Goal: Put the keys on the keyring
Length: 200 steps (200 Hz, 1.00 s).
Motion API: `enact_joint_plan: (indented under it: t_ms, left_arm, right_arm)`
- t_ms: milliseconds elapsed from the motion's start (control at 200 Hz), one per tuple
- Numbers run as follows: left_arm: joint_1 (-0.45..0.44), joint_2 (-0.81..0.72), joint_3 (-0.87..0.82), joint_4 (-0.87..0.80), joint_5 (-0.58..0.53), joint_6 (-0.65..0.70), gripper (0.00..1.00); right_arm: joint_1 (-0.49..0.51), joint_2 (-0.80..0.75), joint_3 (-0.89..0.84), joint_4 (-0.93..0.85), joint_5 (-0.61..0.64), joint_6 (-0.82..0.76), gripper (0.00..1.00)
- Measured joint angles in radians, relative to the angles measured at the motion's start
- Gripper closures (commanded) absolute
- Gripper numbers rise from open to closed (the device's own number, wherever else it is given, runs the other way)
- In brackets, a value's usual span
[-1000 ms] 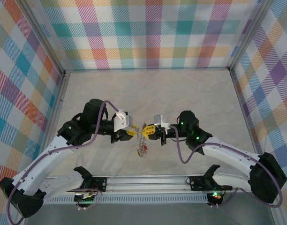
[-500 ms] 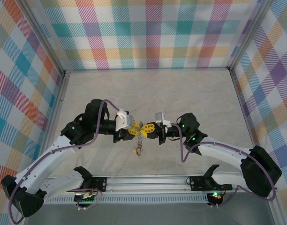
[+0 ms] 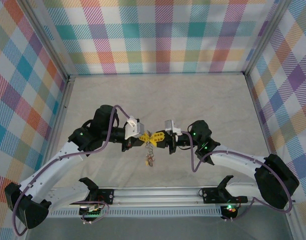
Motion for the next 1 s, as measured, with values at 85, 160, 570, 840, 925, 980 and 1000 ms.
enact_joint_plan:
  t_ms: [85, 160, 570, 840, 925, 980, 1000]
  left_arm:
    - [0.001, 0.001, 0.000, -0.005, 0.000, 0.002, 1.00]
    - [0.001, 0.003, 0.000, -0.008, -0.007, 0.005, 1.00]
    - [-0.005, 0.006, -0.002, -0.046, -0.111, 0.062, 1.00]
    - [-0.005, 0.006, -0.004, -0.029, -0.114, 0.055, 1.00]
    - [-0.005, 0.007, -0.011, -0.008, -0.113, 0.042, 1.00]
    - [-0.005, 0.007, -0.014, 0.000, -0.110, 0.032, 1.00]
    - [-0.006, 0.008, -0.015, 0.005, -0.109, 0.029, 1.00]
  right_arm:
    - [0.000, 0.000, 0.001, -0.010, -0.001, -0.005, 0.95]
    - [0.000, -0.001, 0.003, -0.029, 0.004, -0.018, 0.79]
    - [0.003, -0.093, 0.180, -0.526, 0.069, -0.334, 0.73]
    - [0.003, -0.074, 0.184, -0.626, 0.103, -0.387, 0.68]
    - [0.003, -0.072, 0.184, -0.639, 0.103, -0.395, 0.73]
    - [0.003, -0.071, 0.184, -0.640, 0.102, -0.395, 0.75]
    - [0.003, -0.070, 0.184, -0.640, 0.103, -0.396, 0.76]
